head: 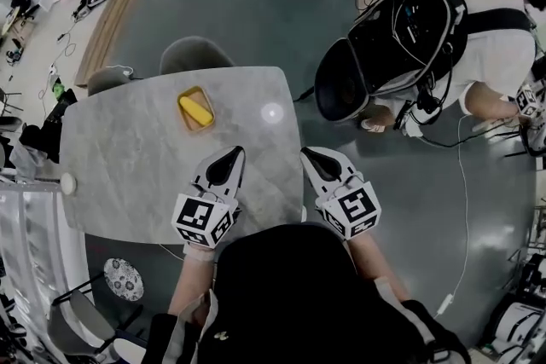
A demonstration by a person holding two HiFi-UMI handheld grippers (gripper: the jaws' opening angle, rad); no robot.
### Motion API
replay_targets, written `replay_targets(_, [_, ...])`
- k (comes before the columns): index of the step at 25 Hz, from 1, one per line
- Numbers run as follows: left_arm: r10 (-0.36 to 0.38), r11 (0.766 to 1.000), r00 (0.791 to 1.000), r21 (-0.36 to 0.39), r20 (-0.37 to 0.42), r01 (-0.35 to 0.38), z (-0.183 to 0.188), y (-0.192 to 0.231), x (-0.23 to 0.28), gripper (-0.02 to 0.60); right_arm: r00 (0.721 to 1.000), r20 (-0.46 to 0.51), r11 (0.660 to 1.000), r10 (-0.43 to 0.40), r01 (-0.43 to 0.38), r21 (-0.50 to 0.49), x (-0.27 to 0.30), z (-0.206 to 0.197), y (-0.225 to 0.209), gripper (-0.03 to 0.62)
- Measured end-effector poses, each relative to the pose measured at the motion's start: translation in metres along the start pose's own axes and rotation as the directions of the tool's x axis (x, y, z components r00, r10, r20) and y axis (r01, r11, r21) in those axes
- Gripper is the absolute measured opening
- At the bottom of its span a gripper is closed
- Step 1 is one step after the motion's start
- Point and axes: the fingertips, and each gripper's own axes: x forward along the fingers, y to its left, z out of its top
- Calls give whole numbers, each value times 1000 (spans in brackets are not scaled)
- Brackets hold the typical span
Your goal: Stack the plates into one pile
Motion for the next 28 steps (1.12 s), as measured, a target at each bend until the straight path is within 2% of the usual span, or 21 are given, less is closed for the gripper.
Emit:
replay_targets(3, [-8, 1000, 1000, -7, 8, 8, 2, -3, -1, 9, 1000, 4, 1000, -5, 5, -14, -1, 4, 1, 18])
replay_targets(11, [20, 999, 999, 49, 29, -21, 6, -4, -9, 9, 1000, 17, 1000, 12, -11, -29, -1, 11, 8, 18])
replay_targets(14, [32, 998, 999, 47, 33, -33, 9, -1, -16, 9, 1000, 17, 999, 18, -18, -34, 0, 13, 12, 18])
replay_targets(20, [40, 999, 999, 13, 28, -41, -27, -12, -69, 9, 1000, 16, 998, 20, -20, -55, -20, -16, 62, 18])
replay_targets(28, [59, 998, 998, 16, -3, -59, -6, 17, -23, 9, 999, 1, 999, 43, -43, -20, 19, 7, 16, 17])
